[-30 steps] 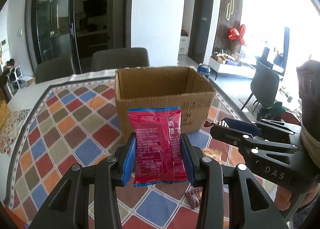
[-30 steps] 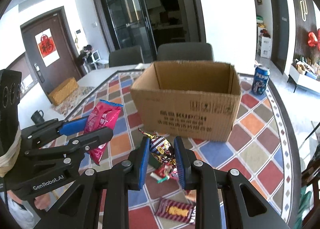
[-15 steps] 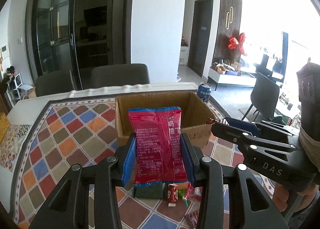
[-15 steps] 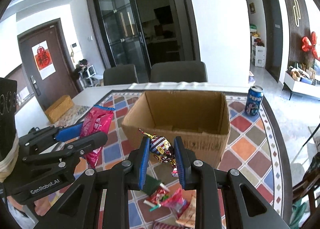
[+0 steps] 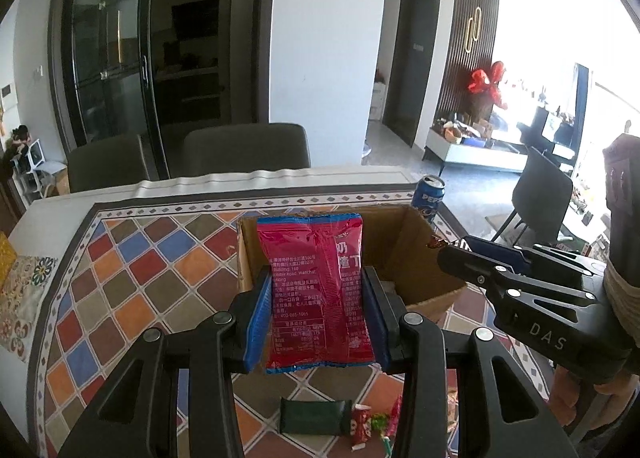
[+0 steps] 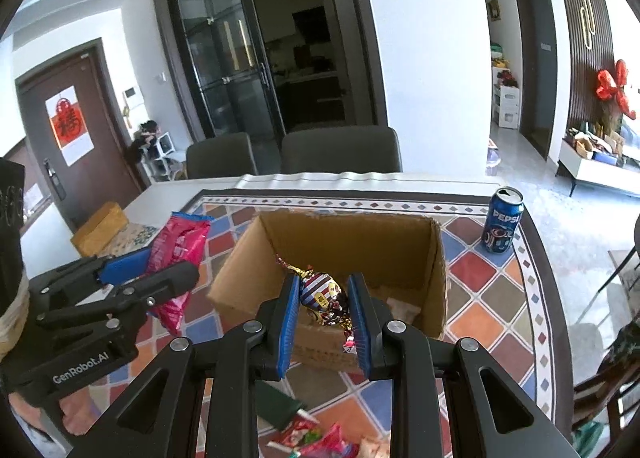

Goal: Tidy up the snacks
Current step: 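Carry the pink packet and chocolate candy into the box and open both tools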

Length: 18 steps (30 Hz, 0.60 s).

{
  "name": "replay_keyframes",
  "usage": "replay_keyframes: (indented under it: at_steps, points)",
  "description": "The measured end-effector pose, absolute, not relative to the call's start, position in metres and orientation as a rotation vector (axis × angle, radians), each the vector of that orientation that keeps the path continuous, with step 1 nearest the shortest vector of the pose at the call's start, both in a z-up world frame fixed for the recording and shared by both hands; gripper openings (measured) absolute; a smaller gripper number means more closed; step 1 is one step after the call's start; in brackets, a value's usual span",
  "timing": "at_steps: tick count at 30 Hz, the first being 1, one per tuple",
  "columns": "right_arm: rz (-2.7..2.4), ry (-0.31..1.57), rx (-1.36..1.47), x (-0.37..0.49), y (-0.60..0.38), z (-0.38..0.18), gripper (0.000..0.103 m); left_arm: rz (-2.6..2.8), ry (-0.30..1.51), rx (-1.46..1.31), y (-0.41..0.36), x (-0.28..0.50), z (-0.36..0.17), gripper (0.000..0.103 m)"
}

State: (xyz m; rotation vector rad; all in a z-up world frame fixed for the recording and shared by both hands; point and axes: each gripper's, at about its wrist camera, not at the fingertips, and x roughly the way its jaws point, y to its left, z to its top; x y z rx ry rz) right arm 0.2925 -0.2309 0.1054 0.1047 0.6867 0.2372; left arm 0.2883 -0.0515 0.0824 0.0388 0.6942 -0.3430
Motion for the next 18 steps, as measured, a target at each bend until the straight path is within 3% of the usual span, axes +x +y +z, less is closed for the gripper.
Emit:
replay_keyframes:
  at_steps: [18]
  points:
    - [0.182,0.793,0.171,0.343,-0.246,0.093,0.026,-0.329,0.813,0.068,-0.075,0.349,0.067,0.042]
